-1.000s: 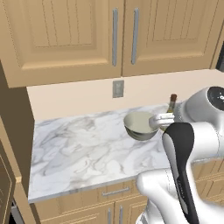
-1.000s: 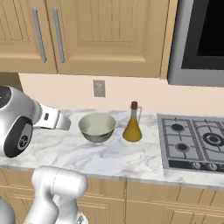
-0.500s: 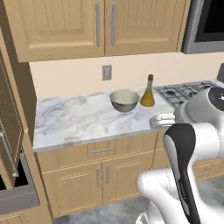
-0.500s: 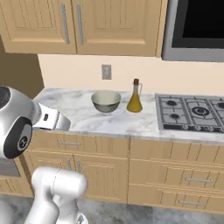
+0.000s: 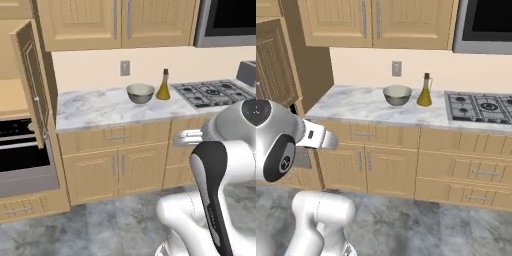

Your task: Retrieve the bottle and the shaker from the cabinet and place them next to the mixing bowl on the counter. Then add garlic from the fridge to the mixing bowl.

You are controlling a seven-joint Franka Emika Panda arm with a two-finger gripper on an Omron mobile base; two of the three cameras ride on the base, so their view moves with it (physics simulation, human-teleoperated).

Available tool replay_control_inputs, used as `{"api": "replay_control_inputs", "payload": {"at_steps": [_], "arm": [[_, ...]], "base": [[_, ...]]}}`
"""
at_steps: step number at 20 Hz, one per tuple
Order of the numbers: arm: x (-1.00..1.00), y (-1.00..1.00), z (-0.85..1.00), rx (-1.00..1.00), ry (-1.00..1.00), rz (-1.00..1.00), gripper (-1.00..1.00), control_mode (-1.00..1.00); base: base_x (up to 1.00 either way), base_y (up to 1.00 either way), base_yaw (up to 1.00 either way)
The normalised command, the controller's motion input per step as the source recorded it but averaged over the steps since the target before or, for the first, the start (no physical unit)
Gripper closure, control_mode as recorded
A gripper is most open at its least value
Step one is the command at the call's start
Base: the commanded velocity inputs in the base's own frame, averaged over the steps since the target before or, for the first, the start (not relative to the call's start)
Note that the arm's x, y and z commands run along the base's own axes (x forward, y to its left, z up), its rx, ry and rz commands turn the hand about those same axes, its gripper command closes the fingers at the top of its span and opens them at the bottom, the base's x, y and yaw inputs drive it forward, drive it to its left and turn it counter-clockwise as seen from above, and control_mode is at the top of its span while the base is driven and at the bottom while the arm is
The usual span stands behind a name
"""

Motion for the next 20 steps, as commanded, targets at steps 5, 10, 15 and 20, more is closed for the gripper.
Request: {"api": "replay_control_inputs", "payload": {"at_steps": [5,10,15,20], "arm": [[0.0,0.0,0.0,0.0,0.0,0.0,-1.0,1.0],[0.0,0.0,0.0,0.0,0.0,0.0,-1.0,1.0],[0.0,0.0,0.0,0.0,0.0,0.0,-1.0,1.0],[0.0,0.0,0.0,0.0,0.0,0.0,-1.0,1.0]], "base": [[-0.95,1.0,0.19],[-0.28,1.0,0.23],[0.38,1.0,-0.03],[0.58,0.98,-0.18]]}}
